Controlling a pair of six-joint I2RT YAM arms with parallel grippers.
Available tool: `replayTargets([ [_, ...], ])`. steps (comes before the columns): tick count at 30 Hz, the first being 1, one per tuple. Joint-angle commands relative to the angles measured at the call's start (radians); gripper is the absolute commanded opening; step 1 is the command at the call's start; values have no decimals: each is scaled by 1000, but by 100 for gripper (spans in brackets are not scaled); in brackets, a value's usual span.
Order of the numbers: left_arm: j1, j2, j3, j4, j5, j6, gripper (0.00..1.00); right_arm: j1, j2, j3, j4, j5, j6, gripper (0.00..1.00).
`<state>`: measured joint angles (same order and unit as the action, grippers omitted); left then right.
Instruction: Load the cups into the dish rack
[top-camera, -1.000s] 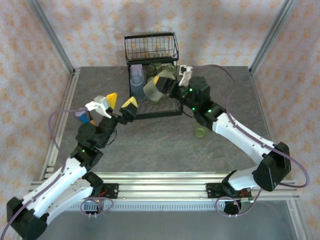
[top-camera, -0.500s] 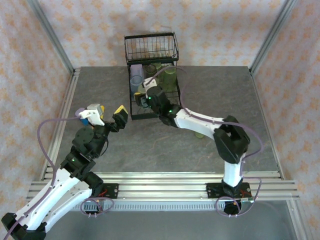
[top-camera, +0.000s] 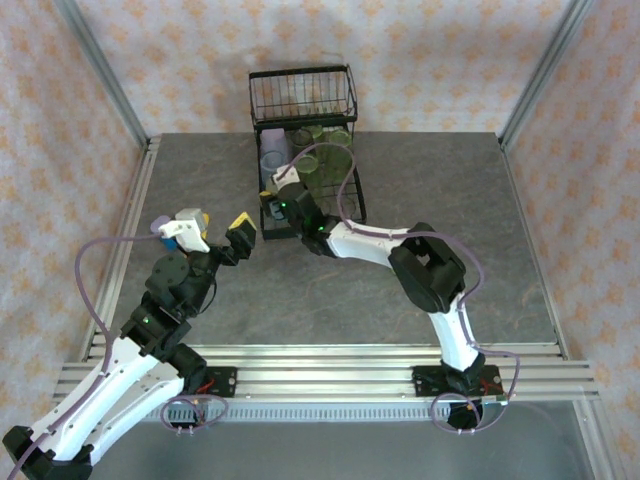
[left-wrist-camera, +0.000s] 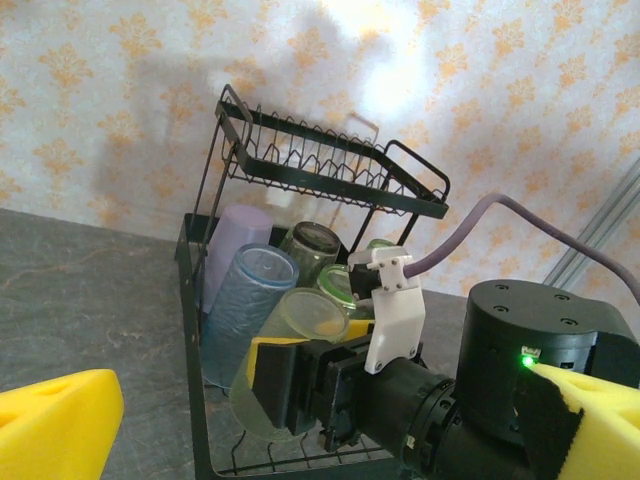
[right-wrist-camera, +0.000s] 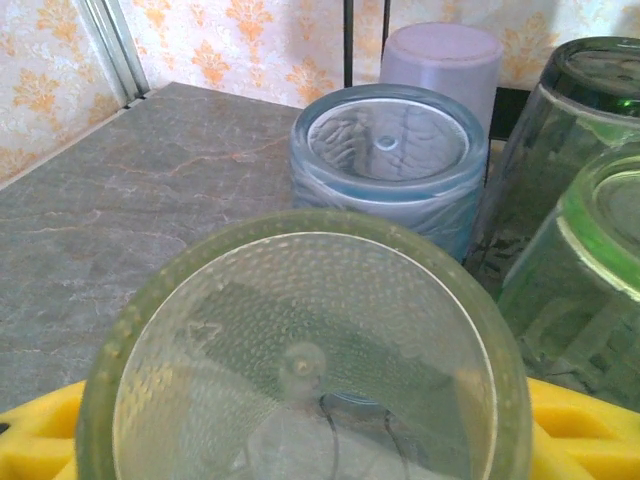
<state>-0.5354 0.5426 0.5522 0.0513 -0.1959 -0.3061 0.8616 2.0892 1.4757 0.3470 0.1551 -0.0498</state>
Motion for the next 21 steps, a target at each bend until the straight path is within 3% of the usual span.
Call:
replayTargets([
  [1, 8, -16, -14, -22, -18, -3, 99, 12, 26, 46, 69, 32, 15, 59],
  [10, 8, -18, -12, -27, -20, -1, 99, 12, 72, 65, 50, 17, 55, 61],
  [21, 8, -15, -9, -31, -16, 2, 99, 13, 45, 65, 35, 20, 44, 84],
])
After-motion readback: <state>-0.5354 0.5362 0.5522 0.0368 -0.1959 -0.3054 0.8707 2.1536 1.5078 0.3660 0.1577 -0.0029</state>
